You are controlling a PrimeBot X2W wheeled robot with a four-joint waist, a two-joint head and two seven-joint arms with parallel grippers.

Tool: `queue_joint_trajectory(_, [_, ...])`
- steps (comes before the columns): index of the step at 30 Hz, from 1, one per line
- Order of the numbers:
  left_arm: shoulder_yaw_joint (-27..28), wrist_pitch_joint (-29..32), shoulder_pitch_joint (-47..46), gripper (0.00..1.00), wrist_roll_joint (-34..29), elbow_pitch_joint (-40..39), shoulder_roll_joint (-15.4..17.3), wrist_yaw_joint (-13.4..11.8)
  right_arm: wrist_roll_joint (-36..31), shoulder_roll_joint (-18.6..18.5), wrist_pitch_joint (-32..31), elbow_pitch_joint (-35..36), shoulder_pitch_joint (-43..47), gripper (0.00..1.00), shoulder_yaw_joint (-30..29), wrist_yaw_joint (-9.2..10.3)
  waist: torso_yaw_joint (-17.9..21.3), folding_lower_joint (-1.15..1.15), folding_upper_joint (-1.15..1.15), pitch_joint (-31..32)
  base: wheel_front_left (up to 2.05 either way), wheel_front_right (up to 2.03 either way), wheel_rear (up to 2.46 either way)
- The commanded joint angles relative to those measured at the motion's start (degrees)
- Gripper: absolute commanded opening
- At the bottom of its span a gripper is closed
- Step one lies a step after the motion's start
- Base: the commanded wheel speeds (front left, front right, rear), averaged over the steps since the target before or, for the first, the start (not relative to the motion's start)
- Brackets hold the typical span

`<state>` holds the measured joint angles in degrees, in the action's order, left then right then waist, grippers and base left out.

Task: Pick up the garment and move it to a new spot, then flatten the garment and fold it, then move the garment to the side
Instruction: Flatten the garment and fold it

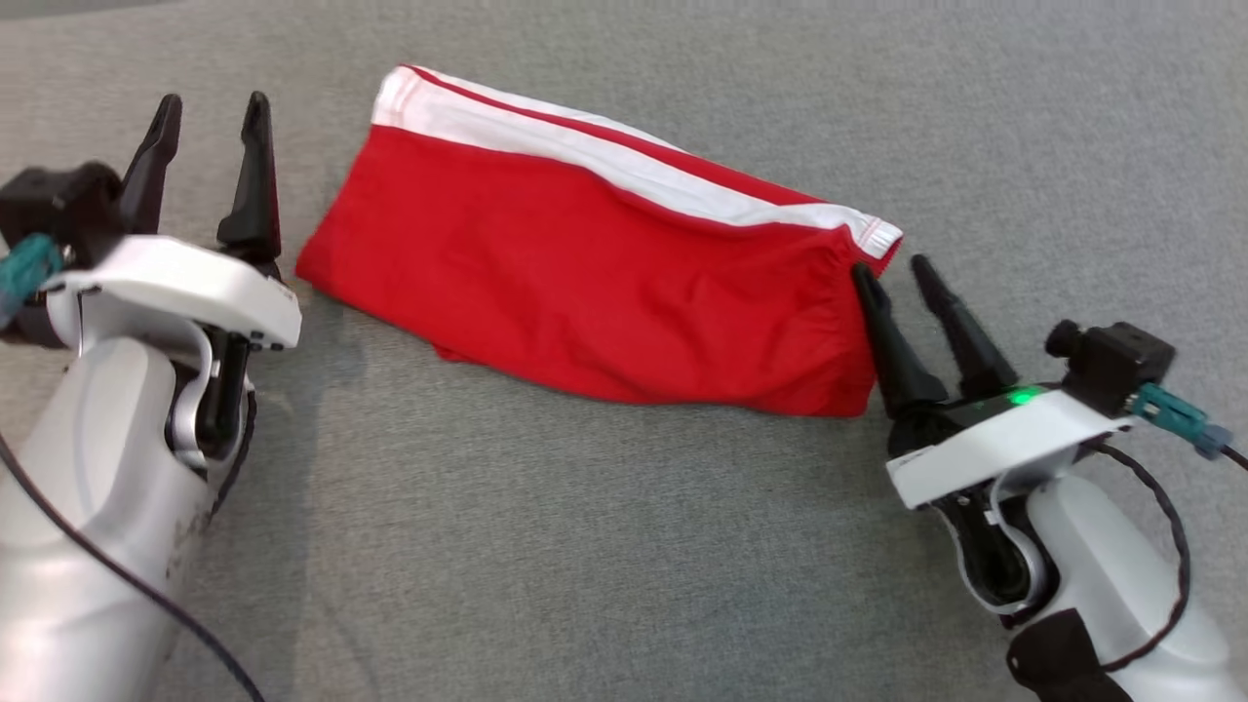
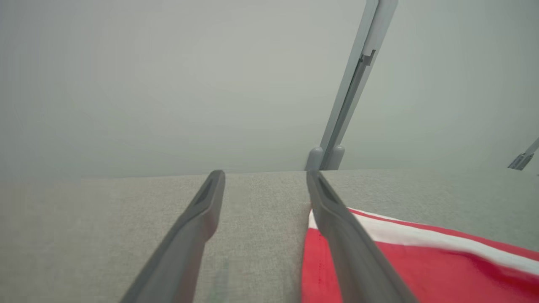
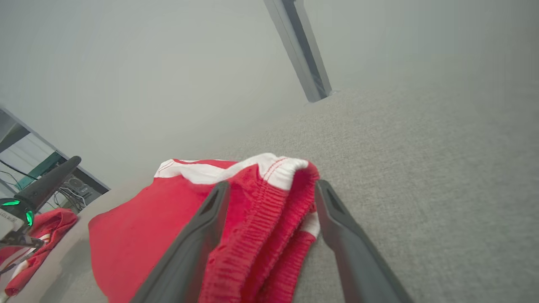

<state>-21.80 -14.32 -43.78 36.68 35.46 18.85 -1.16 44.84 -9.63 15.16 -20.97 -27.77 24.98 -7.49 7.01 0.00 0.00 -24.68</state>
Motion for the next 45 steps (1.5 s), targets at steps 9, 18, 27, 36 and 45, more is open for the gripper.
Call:
queue_joint_trajectory(9, [8.22,-0.70,16.08,1.00,-6.65,-23.10,-0.05,-7.16,-17.98,1.55,0.15,6.92,6.32,1.00,-11.61,-0.01,-4.19,0.00,0.00,3.82,0.00,0.00,0.00])
queue_joint_trajectory(18, [8.34,-0.71,27.44,1.00,-12.13,-32.24,1.19,-9.03,-31.57,4.37,0.13,10.84,13.32,1.00,-19.87,-0.01,-5.46,0.00,0.00,7.77,0.00,0.00,0.00])
queue_joint_trajectory(27, [6.60,1.50,32.54,1.00,-13.31,-32.79,2.76,-9.88,-35.36,6.07,-1.56,13.85,19.19,1.00,-22.35,-0.01,-4.67,0.00,0.00,11.04,0.00,0.00,0.00])
queue_joint_trajectory(36, [6.06,2.22,33.09,1.00,-12.68,-33.17,3.04,-10.06,-35.77,6.53,-2.78,15.20,20.29,1.00,-22.33,-0.01,-4.10,0.00,0.00,11.56,0.00,0.00,0.00])
queue_joint_trajectory(45, [5.57,2.97,30.43,1.00,-12.37,-33.00,3.19,-9.34,-35.74,6.58,-3.16,15.75,19.38,1.00,-22.06,-0.01,-3.79,0.00,0.00,10.52,0.00,0.00,0.00])
